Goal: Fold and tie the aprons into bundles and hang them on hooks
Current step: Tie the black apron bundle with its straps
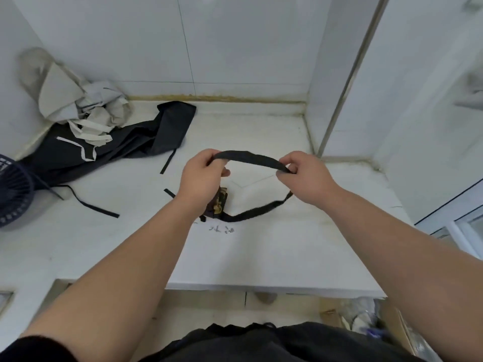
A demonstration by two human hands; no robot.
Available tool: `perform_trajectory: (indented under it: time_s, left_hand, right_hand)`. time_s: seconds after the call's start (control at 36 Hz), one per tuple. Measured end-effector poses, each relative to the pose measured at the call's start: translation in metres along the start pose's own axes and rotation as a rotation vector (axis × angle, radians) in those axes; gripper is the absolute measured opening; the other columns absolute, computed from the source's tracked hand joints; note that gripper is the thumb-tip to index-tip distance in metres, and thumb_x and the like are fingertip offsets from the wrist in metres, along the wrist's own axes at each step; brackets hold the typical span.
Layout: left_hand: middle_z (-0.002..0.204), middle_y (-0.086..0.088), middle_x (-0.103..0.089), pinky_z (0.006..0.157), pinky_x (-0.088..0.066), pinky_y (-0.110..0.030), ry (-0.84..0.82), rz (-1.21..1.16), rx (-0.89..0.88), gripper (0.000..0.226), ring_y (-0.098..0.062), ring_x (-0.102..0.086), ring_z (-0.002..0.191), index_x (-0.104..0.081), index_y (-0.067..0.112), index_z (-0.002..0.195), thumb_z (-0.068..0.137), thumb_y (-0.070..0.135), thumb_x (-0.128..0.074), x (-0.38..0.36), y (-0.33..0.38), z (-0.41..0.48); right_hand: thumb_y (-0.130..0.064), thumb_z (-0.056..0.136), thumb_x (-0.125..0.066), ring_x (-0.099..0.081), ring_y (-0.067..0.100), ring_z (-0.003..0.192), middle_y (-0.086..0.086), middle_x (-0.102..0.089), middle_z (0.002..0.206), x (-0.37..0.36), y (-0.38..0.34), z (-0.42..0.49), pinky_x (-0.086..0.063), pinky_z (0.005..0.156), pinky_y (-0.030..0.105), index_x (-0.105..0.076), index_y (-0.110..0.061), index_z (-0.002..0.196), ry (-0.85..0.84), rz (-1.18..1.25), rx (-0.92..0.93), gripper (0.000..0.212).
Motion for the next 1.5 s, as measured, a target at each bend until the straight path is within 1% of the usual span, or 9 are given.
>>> perform_trajectory:
  time_s: [0.17, 0.25, 0.31, 0.39, 0.61, 0.89, 1.08, 1.28, 1.5]
  left_hand:
    - [0.055, 0.008, -0.045, 0.077, -0.050, -0.034, -0.065, -0.091, -0.018, 0.007, -0.008, -0.048, 0.054, -0.064, 0.015, 0.085, 0.090, 0.017, -0.060, 0.013, 0.020, -0.016]
    - [0.049, 0.010, -0.035, 0.073, -0.049, -0.031, -0.109, -0.198, 0.013, 0.015, -0.008, -0.037, 0.047, -0.060, 0.016, 0.075, 0.089, 0.012, -0.061, 0.021, 0.027, -0.031]
    - [0.048, 0.010, -0.033, 0.070, -0.046, -0.029, -0.150, -0.251, 0.016, 0.027, -0.009, -0.034, 0.046, -0.059, 0.022, 0.064, 0.088, 0.012, -0.063, 0.022, 0.032, -0.043]
    - [0.051, 0.007, -0.033, 0.068, -0.048, -0.028, -0.169, -0.246, 0.010, 0.031, -0.011, -0.034, 0.049, -0.057, 0.022, 0.058, 0.087, 0.017, -0.067, 0.023, 0.036, -0.062]
    - [0.054, 0.006, -0.033, 0.057, -0.039, -0.027, -0.267, -0.251, 0.077, 0.025, -0.012, -0.027, 0.046, -0.062, 0.013, 0.082, 0.096, 0.029, -0.050, -0.008, 0.052, -0.105]
    - [0.060, 0.006, -0.030, 0.053, -0.030, -0.025, -0.359, -0.341, -0.033, 0.041, -0.011, -0.024, 0.049, -0.051, 0.018, 0.086, 0.096, 0.055, -0.037, -0.108, 0.148, -0.136]
    - [0.073, 0.004, -0.034, 0.062, -0.037, -0.030, -0.291, -0.227, -0.342, 0.022, -0.014, -0.033, 0.060, -0.048, 0.022, 0.089, 0.100, 0.035, -0.035, -0.186, 0.235, -0.155]
    - [0.069, 0.006, -0.030, 0.054, -0.029, -0.025, -0.411, -0.366, -0.417, 0.032, -0.009, -0.028, 0.049, -0.053, 0.023, 0.089, 0.100, 0.045, -0.033, -0.261, 0.322, -0.180]
    - [0.063, 0.006, -0.034, 0.050, -0.028, -0.025, -0.206, -0.369, -0.591, 0.025, -0.009, -0.030, 0.049, -0.052, 0.020, 0.080, 0.100, 0.023, -0.037, -0.290, 0.405, -0.174]
  right_hand:
    - [-0.013, 0.091, -0.049, -0.056, 0.018, 0.079, -0.002, -0.061, 0.070, 0.016, 0.026, -0.026, -0.048, 0.083, 0.035, -0.059, -0.012, 0.074, 0.079, 0.526, -0.306, 0.020]
    - [-0.009, 0.094, -0.041, -0.048, 0.022, 0.060, 0.001, -0.045, 0.051, 0.016, 0.017, -0.047, -0.047, 0.077, 0.034, -0.045, -0.010, 0.066, 0.147, 1.081, -0.383, 0.029]
    - [-0.015, 0.097, -0.040, -0.038, 0.021, 0.047, 0.001, -0.032, 0.044, 0.020, 0.009, -0.056, -0.052, 0.068, 0.033, -0.039, -0.012, 0.061, 0.180, 1.195, -0.387, 0.036]
    - [-0.026, 0.095, -0.043, -0.025, 0.016, 0.040, -0.003, -0.022, 0.043, 0.029, -0.004, -0.073, -0.035, 0.044, 0.023, -0.032, -0.018, 0.057, 0.178, 1.106, -0.385, 0.040]
    - [-0.021, 0.089, -0.053, -0.015, 0.013, 0.042, -0.006, -0.018, 0.048, 0.067, -0.020, -0.106, -0.010, 0.043, 0.022, -0.029, -0.021, 0.061, 0.127, 0.923, -0.308, 0.037]
    - [-0.029, 0.095, -0.035, -0.027, 0.015, 0.052, -0.001, -0.028, 0.057, 0.185, -0.011, -0.144, -0.021, 0.047, 0.025, -0.043, -0.015, 0.075, 0.185, 0.817, -0.087, 0.027]
    - [-0.027, 0.099, -0.033, -0.029, 0.009, 0.055, -0.008, -0.032, 0.061, 0.308, 0.004, -0.147, -0.023, 0.052, 0.022, -0.047, -0.021, 0.076, 0.430, 0.477, 0.065, 0.028]
    - [-0.035, 0.100, -0.035, -0.038, 0.015, 0.063, -0.003, -0.040, 0.066, 0.434, 0.014, -0.148, -0.032, 0.060, 0.031, -0.044, -0.022, 0.071, 0.691, 0.344, 0.150, 0.033]
    - [-0.032, 0.101, -0.037, -0.038, 0.021, 0.072, 0.009, -0.041, 0.077, 0.519, -0.006, -0.132, -0.031, 0.066, 0.035, -0.053, -0.002, 0.087, 0.710, 0.258, 0.249, 0.036]
Point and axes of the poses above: each hand's wrist, its own z-axis towards the middle knuckle, its own x-axis out of the back of the hand, y = z × x, the point moved 10 cm from there along z, towards the middle knuckle
